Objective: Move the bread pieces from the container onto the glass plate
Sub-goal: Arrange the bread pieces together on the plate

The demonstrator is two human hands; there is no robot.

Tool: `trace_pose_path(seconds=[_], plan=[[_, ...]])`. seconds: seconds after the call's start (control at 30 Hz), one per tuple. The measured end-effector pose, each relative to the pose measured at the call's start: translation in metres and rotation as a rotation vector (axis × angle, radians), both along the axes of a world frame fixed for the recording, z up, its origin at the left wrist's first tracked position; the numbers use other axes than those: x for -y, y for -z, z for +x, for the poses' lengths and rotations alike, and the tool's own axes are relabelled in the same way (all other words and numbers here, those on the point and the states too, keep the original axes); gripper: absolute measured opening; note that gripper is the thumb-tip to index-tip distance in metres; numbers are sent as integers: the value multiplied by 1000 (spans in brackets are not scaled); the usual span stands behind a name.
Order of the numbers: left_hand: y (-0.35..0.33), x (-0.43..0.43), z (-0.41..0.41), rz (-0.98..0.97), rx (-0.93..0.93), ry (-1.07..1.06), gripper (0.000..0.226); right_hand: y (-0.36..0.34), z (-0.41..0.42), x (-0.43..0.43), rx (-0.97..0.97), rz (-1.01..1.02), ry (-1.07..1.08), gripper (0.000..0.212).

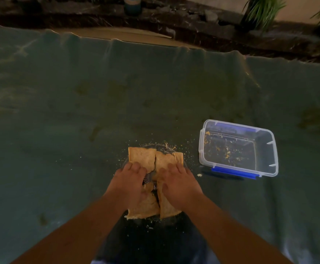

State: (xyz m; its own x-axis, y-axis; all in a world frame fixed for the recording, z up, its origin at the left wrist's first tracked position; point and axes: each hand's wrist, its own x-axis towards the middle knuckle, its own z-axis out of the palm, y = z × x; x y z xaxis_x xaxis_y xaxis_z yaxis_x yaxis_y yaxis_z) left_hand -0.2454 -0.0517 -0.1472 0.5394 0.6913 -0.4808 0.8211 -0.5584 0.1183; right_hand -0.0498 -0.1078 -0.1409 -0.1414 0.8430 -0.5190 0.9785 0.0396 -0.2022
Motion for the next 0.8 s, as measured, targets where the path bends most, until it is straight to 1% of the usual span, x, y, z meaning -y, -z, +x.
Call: trace_pose_path(seconds=[0.17,0.27,0.33,0.37,0.4,0.47,0.53,0.63,0.73,0.8], plan=[[3,-1,0,29,24,-17,80,8,-1,-1,43,0,20,66],[3,0,-3,55,65,4,77,8,-1,-1,16,31,39,64],[4,3,-9,83,106,59,75,2,1,4,-9,109,8,57],[3,6,-13,79,108,98,80,-2,3,8,-20,138,-18,54],[3,8,-16,54,87,135,89,-4,6,13,-25,151,-57,56],[2,13,-19,-9,27,190,106,-6,10,24,-12,103,-161,69],[0,15,-19,-32,-7,209,114,-5,13,31,12,45,-236,75],[-5,11,-16,-21,-12,222,110,-4,15,32,9,11,-190,71],[-7,5,-13,15,-37,231,99,1,12,31,26,39,-107,62],[-7,4,-12,32,-51,237,98,5,6,32,44,62,-55,59]])
